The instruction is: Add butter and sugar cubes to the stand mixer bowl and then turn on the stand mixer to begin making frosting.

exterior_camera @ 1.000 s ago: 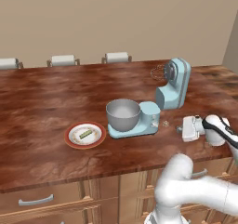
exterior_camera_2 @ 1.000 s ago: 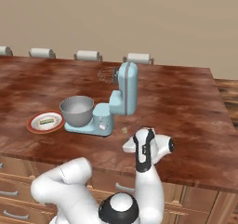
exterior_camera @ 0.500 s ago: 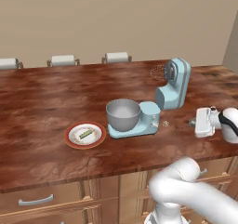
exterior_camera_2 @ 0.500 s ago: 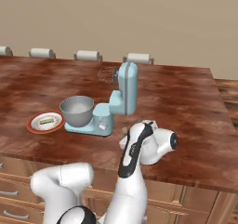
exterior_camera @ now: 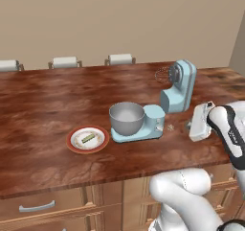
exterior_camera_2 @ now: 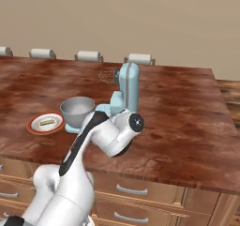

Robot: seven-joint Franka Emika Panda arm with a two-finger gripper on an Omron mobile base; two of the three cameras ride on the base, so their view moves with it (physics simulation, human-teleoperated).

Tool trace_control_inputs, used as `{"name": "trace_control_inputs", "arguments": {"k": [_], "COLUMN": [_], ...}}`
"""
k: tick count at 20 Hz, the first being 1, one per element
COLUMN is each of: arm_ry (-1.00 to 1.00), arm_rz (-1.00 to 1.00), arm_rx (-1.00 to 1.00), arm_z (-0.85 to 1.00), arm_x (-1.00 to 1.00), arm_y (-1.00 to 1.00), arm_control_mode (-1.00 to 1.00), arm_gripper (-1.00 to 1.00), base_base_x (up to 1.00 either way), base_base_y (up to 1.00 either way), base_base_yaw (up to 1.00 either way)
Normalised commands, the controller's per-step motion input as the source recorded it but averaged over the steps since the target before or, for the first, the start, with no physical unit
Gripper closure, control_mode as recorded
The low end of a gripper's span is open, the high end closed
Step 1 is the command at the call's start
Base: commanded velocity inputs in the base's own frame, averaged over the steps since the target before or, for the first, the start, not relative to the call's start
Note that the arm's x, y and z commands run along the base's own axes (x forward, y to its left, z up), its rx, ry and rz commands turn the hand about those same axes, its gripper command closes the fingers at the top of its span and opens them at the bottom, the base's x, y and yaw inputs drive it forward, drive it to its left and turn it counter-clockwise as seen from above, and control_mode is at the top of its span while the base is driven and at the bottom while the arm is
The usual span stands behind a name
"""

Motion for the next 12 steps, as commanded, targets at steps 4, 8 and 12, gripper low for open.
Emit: {"name": "trace_control_inputs", "arguments": {"k": [4,8,12], "arm_ry": [0.06,0.1,0.14], "arm_rz": [-0.02,0.0,-0.01], "arm_rx": [-0.3,-0.28,-0.25], "arm_z": [0.57,0.52,0.42], "arm_x": [-0.16,0.03,0.31], "arm_y": [1.0,1.0,0.81], "arm_control_mode": [-1.0,-1.0,-1.0], "arm_gripper": [1.0,1.0,1.0], "base_base_x": [0.0,0.0,0.0], "base_base_y": [0.0,0.0,0.0], "base_base_yaw": [0.0,0.0,0.0]}}
